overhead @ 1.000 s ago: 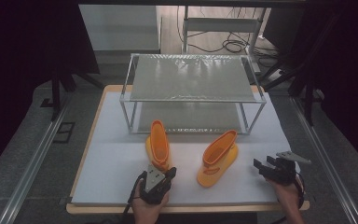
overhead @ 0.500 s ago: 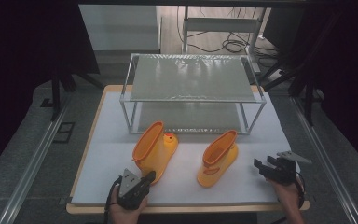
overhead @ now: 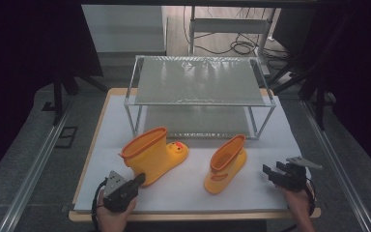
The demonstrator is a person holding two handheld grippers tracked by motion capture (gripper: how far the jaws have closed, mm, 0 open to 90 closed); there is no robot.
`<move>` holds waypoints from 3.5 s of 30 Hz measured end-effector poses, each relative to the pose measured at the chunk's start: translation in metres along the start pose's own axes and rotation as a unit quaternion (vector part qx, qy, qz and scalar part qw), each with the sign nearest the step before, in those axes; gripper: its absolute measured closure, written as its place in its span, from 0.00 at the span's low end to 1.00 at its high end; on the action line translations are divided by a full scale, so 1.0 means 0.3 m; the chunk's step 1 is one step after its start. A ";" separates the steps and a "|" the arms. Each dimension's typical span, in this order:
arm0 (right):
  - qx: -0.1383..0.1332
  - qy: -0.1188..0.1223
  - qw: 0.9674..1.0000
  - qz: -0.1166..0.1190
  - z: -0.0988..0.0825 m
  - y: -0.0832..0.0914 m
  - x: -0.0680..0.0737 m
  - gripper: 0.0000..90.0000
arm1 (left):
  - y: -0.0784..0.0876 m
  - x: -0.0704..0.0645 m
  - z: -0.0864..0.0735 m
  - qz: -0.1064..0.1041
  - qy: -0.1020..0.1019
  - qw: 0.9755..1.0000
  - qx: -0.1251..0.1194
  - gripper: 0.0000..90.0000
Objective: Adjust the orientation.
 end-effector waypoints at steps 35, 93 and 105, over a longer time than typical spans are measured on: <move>0.004 0.011 1.000 0.021 -0.003 0.003 0.020 0.45 | 0.024 0.263 0.134 0.004 0.023 1.000 -0.005 0.66; 0.043 0.221 0.928 0.297 -0.046 -0.016 0.526 0.99 | 0.162 0.045 0.142 -0.095 -0.008 0.995 -0.024 0.55; 0.039 0.223 0.930 0.291 -0.045 -0.023 0.537 0.96 | 0.151 0.054 0.132 -0.090 -0.005 0.996 -0.021 0.55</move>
Point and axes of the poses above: each handheld gripper's, and its own axes: y roughly backward along the jaws, z roughly out of its top, x roughly to its left, the point moved 6 cm from there along -y, roughly forward along the jaws, and after that the axes turned 2 degrees about -x, right-handed, at the moved point
